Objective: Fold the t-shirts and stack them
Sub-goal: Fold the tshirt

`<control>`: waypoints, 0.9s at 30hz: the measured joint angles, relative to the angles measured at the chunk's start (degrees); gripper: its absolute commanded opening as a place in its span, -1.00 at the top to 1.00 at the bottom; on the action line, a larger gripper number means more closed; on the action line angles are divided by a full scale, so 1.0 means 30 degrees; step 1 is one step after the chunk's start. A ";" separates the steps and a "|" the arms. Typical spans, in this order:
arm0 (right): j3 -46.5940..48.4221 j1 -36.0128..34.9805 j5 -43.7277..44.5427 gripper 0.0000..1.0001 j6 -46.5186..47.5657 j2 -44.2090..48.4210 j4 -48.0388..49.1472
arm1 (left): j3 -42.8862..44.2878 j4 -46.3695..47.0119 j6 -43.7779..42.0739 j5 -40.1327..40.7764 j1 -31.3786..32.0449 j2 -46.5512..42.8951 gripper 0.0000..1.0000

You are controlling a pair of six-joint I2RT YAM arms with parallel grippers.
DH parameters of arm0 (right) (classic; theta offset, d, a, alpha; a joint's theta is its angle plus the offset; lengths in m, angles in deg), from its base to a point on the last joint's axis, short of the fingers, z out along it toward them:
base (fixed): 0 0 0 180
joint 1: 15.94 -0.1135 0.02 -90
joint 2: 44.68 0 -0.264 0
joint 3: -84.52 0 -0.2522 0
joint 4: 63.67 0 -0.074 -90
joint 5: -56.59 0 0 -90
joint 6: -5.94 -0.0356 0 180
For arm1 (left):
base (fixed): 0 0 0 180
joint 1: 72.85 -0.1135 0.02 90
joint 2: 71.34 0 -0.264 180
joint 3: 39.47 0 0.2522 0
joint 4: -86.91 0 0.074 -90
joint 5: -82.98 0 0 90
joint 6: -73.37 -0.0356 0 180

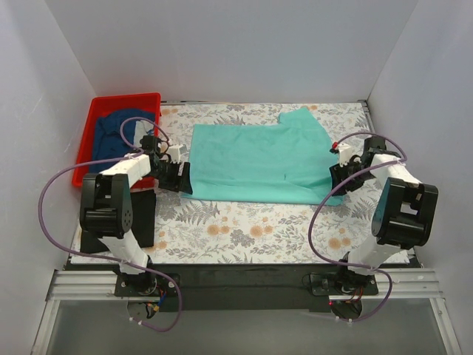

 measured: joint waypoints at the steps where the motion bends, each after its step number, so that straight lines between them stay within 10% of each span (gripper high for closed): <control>1: -0.0080 0.0080 0.0051 -0.09 -0.0080 -0.0219 -0.0066 | 0.0000 -0.0175 0.0087 0.0007 0.0000 0.0138 -0.36; 6: -0.0306 0.0393 0.0277 0.09 -0.0350 -0.1362 -0.0153 | 0.0000 -0.0313 0.0452 0.0000 0.0000 0.0437 -0.21; 18: -0.0372 0.0532 0.0896 0.97 -0.0444 -0.1894 0.0175 | 0.0007 -0.0459 0.0809 -0.0029 -0.0080 0.1297 1.00; 27: -0.2317 0.0532 0.1647 0.97 0.1056 -0.0044 -0.0226 | -0.1887 -0.1770 0.0073 0.0299 -0.0080 -0.0262 1.00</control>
